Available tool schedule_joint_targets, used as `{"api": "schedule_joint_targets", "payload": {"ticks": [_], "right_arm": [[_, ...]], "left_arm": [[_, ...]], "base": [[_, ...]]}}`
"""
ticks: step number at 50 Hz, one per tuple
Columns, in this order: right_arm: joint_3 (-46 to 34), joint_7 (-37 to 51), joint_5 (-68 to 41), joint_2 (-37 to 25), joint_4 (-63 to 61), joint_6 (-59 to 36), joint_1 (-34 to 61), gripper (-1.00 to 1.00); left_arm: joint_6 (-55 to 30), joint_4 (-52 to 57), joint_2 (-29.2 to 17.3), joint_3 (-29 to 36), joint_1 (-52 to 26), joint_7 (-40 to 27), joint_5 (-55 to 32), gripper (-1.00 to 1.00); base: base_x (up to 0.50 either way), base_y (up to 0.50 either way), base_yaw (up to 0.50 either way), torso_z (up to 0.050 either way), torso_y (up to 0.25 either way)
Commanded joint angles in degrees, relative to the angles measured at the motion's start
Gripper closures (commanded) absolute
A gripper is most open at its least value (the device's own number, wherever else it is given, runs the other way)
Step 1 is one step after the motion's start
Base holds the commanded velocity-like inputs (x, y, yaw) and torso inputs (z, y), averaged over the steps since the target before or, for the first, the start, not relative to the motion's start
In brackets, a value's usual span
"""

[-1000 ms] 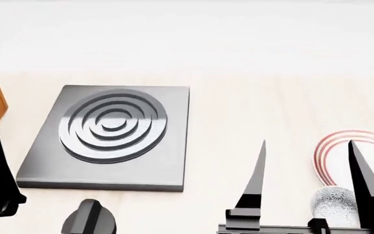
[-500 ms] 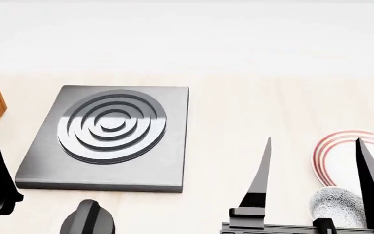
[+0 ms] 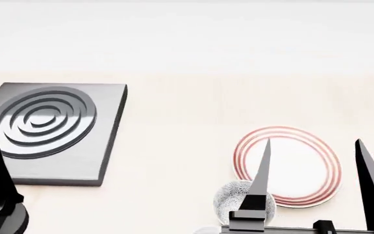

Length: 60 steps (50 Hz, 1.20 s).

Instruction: Pick the akita bowl between the plate and the ramekin and place it on the plate.

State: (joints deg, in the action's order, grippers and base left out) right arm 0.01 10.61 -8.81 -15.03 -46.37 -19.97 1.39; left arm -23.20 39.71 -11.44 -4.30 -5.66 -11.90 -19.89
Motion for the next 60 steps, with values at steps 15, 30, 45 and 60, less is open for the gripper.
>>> {"api": "schedule_joint_targets", "payload": {"ticks": [15, 30, 45, 60], "right_arm": [[-0.85, 0.98, 0.12, -1.29, 0.16, 0.89, -0.34, -1.0], [-0.22, 1.11, -2.03, -1.41, 0.85, 1.02, -0.22, -1.0], [-1.99, 1.19, -0.47, -2.5, 1.16, 1.44, 0.04, -1.0], [-2.55, 1.04, -2.81, -4.94, -2.24, -10.92, 6.19, -1.0]], "left_arm": [[0.9, -0.29, -1.5, 0.97, 0.2, -1.77, -1.31, -1.0], [1.18, -0.3, -2.37, 1.38, 0.18, -2.63, -2.07, -1.0], [0.91, -0.35, -3.07, 1.77, -0.26, -3.61, -2.83, -1.0], [-4.72, 0.12, -4.84, 1.11, -3.24, -5.66, -5.43, -1.0]], "base": [[-0.03, -0.5, 0.0, 0.0, 0.0], [-0.01, -0.44, 0.0, 0.0, 0.0], [0.25, -0.01, 0.0, 0.0, 0.0], [0.25, 0.0, 0.0, 0.0, 0.0]]}}
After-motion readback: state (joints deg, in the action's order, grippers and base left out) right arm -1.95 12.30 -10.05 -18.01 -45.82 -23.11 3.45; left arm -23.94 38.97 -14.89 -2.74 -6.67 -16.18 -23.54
